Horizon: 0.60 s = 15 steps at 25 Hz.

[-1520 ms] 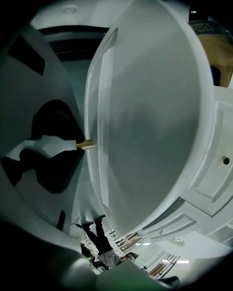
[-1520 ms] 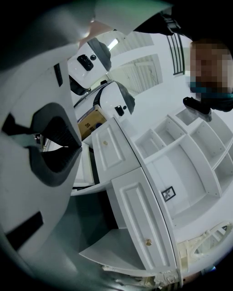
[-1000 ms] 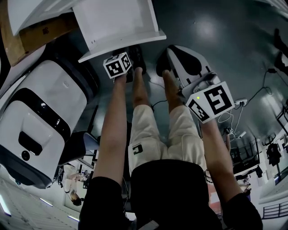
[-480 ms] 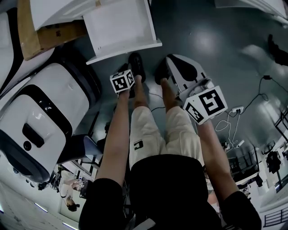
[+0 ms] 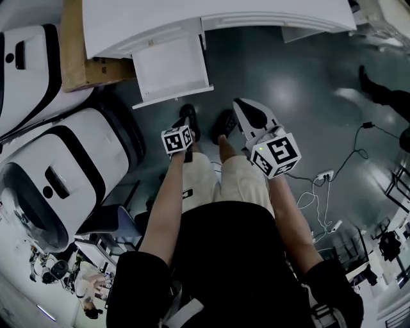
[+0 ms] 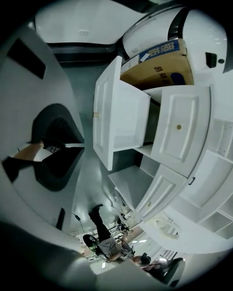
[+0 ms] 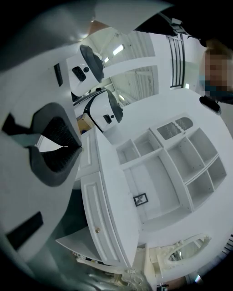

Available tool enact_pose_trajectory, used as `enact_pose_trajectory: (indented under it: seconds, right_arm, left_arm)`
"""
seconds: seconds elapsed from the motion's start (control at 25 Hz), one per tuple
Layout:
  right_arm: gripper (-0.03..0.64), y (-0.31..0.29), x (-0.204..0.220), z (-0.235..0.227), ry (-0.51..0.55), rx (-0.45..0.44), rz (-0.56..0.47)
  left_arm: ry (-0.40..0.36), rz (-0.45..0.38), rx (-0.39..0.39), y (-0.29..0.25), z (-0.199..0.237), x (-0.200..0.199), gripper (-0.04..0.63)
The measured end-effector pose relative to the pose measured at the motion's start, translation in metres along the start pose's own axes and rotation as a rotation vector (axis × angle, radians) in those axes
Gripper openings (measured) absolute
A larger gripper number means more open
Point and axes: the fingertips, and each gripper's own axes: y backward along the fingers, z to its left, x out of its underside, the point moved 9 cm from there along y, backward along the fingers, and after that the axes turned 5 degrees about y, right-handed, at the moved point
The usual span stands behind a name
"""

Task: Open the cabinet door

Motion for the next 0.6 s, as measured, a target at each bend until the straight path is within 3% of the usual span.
enact_pose_trajectory:
  seconds: [0.32, 0.6]
  right_arm:
    - [0.018, 0.047, -0.041, -0.008, 0.036, 0.06, -0.065]
    - [0.018, 0.085, -0.076, -0.008, 0.057, 0.095, -0.143]
  left_arm:
    - [-0.083, -0.096, 0.108, 0.047, -0.067, -0.045, 0.032]
    - [-0.121, -0.219, 0.267, 0.095, -0.119, -0.077, 0.029]
